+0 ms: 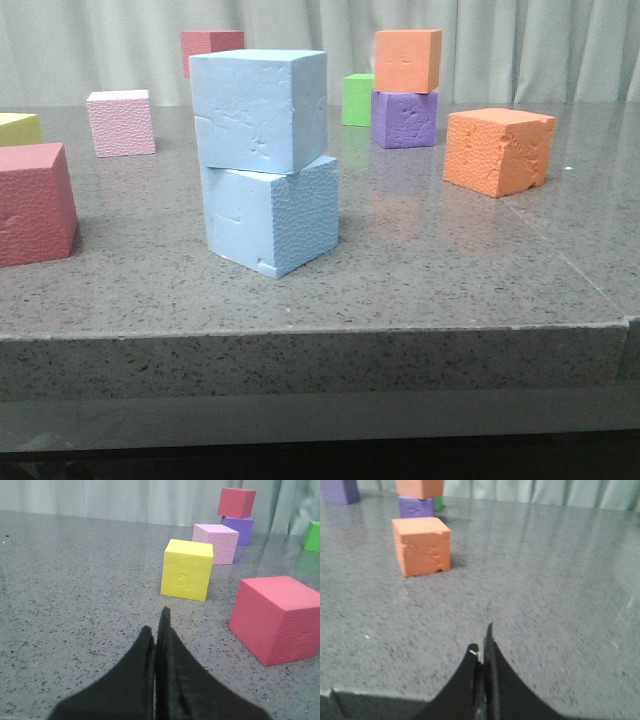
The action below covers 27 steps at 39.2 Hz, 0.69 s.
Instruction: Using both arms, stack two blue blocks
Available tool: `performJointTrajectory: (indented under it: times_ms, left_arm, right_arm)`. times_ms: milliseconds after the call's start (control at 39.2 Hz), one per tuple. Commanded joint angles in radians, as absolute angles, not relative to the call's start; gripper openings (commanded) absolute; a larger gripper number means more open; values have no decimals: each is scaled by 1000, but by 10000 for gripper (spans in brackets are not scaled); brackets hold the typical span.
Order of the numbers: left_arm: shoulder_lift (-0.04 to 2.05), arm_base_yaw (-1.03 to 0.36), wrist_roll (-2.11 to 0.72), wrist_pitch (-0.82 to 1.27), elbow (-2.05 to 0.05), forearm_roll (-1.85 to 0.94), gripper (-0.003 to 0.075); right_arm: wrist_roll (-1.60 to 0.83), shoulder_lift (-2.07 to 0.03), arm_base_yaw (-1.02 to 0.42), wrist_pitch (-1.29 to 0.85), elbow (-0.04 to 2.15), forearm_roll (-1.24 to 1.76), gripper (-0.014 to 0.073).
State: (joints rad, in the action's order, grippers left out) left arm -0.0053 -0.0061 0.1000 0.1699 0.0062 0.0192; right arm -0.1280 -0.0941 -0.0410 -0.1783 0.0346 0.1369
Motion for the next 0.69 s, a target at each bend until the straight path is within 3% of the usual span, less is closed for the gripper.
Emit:
performJointTrajectory:
  times_ms: [0, 663]
  left_arm:
    - [-23, -5, 98, 88, 9, 12, -20]
    - [-23, -5, 98, 88, 9, 12, -20]
  right_arm:
    - [-120, -21, -23, -85, 5, 126, -39]
    - [-120, 28, -21, -127, -22, 128, -39]
